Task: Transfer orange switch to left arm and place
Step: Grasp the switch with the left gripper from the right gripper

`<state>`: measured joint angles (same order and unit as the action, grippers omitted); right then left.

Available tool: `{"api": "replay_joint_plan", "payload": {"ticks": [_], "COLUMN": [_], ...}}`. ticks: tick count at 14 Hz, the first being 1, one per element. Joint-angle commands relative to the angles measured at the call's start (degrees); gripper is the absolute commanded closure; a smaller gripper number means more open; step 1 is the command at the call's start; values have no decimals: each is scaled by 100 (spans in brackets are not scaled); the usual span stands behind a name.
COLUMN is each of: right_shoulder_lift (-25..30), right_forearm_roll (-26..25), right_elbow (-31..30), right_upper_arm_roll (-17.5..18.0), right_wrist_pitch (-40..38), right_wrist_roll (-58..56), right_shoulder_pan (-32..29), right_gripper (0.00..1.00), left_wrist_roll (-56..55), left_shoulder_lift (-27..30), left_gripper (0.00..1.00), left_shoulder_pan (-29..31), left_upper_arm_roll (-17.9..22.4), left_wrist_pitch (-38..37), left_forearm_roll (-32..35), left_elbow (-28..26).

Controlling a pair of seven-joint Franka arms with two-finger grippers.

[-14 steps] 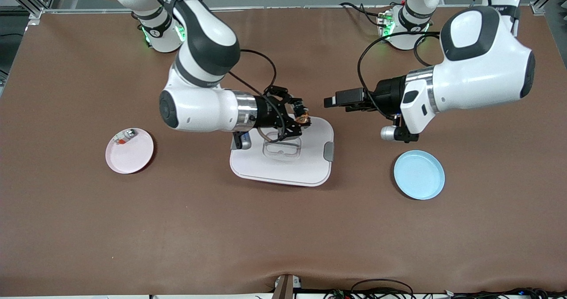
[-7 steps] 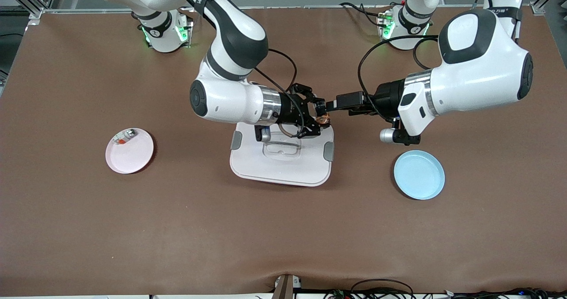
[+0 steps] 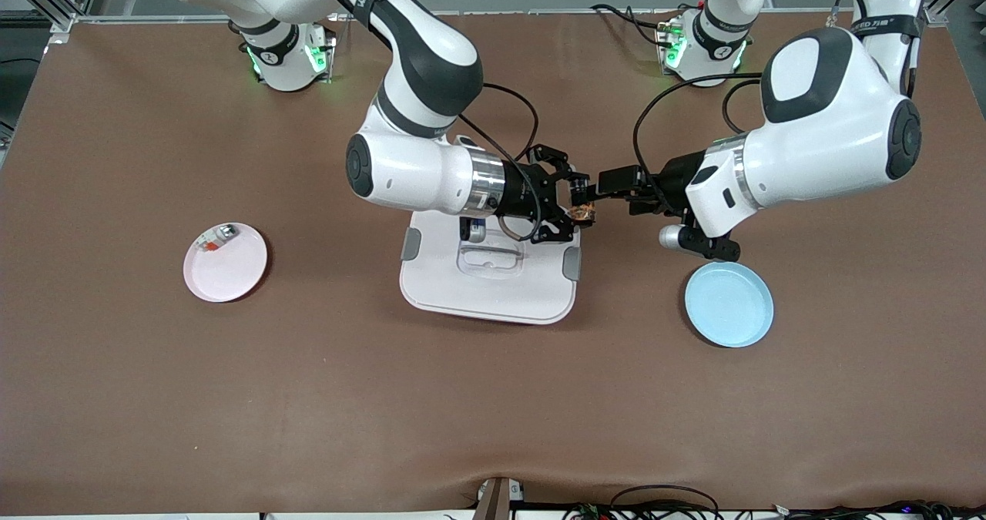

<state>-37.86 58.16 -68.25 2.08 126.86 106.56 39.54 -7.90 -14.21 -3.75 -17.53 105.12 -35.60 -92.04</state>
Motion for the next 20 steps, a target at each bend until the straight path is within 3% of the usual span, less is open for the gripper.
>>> {"api": "replay_joint_plan", "payload": {"ticks": [1, 9, 12, 13, 14, 20], "right_shoulder_lift": [-134, -160, -257, -275, -275, -275], "right_forearm_roll": [125, 169, 169, 169, 169, 169], "right_elbow": [233, 382, 488, 488, 488, 558], "right_upper_arm_roll": [-41, -41, -32, -41, -32, -32], "right_wrist_pitch": [197, 646, 691, 726, 735, 805], "right_wrist_roll": [137, 391, 409, 409, 409, 541], "right_shoulder_pan": [132, 309, 335, 335, 335, 335], "right_gripper": [100, 100, 100, 100, 100, 100], "left_wrist_roll": [78, 200, 227, 228, 254, 307], "left_shoulder_lift": [-20, -108, -108, -108, -108, -108], "left_gripper": [0, 0, 75, 91, 100, 100], "left_shoulder_pan": [6, -12, -12, -12, -20, -12], "left_upper_arm_roll": [-14, -14, -14, -14, -14, -14], "left_wrist_pitch": [17, 61, 61, 61, 61, 44], "left_forearm_roll": [97, 106, 106, 106, 106, 115], "left_elbow": [-8, -16, -16, -8, -7, -7]}}
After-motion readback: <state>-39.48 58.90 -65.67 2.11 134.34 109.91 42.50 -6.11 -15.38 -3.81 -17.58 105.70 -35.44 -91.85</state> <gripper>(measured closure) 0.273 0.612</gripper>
